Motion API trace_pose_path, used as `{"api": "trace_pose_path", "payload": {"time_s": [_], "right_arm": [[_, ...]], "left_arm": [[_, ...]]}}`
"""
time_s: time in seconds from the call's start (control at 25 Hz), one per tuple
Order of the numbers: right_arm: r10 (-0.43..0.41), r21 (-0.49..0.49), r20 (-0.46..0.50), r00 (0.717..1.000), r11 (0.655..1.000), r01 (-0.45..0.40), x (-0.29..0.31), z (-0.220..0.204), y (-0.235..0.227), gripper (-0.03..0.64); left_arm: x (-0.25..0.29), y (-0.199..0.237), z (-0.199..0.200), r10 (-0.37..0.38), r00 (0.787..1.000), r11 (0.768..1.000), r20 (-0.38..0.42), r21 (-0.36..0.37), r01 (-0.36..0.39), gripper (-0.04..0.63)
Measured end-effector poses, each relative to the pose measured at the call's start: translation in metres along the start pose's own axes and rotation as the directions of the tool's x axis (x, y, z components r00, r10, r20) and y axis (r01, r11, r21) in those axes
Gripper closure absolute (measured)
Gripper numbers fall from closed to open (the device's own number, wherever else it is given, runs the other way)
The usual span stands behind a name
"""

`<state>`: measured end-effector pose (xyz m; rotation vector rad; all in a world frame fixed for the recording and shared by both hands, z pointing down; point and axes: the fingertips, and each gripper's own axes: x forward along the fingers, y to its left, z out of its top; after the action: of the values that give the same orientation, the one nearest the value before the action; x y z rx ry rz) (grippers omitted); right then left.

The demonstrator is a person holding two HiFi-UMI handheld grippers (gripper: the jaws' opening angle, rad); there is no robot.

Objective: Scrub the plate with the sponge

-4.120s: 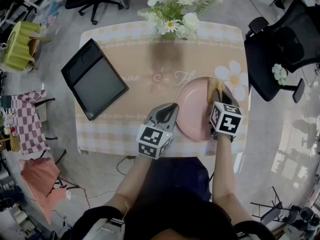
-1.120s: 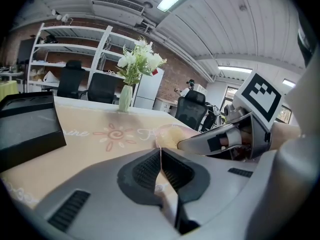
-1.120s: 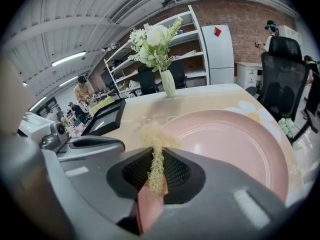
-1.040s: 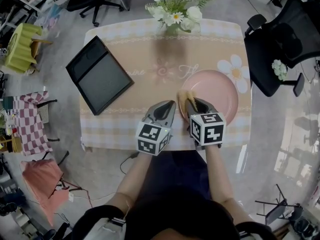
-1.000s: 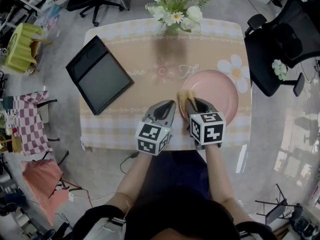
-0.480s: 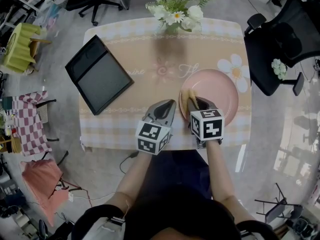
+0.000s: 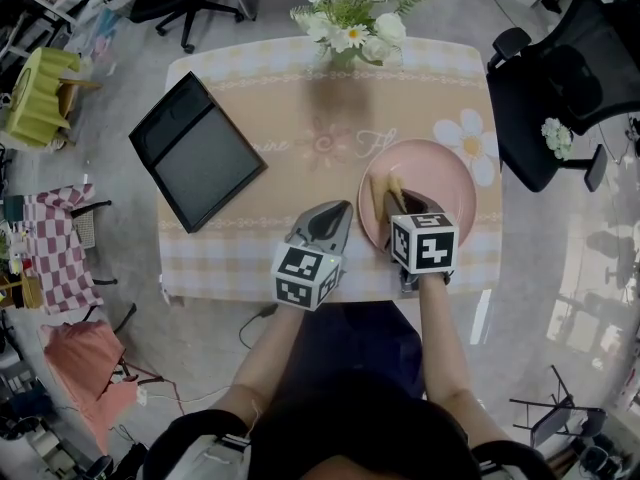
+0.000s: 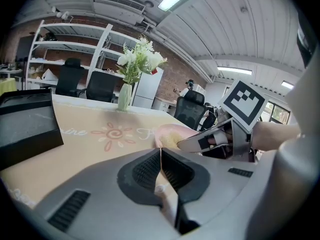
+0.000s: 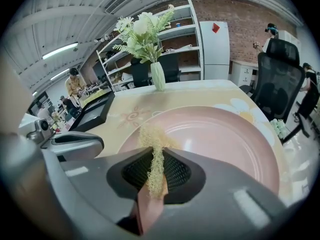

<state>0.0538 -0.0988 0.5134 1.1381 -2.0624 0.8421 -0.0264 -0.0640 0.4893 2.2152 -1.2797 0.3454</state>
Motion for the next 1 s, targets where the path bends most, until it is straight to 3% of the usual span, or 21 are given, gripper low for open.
{"api": "trace_pose_path", "payload": {"time_s": [1.0], "right_arm": [[-0.075, 0.093, 0.020, 0.997, 0.993, 0.073, -0.003, 0.013, -0.044, 0.560]], "left_arm": [[0.009, 0.004, 0.003, -0.004, 1.000, 1.000, 0.001, -0.027, 0.004, 0.580]]}}
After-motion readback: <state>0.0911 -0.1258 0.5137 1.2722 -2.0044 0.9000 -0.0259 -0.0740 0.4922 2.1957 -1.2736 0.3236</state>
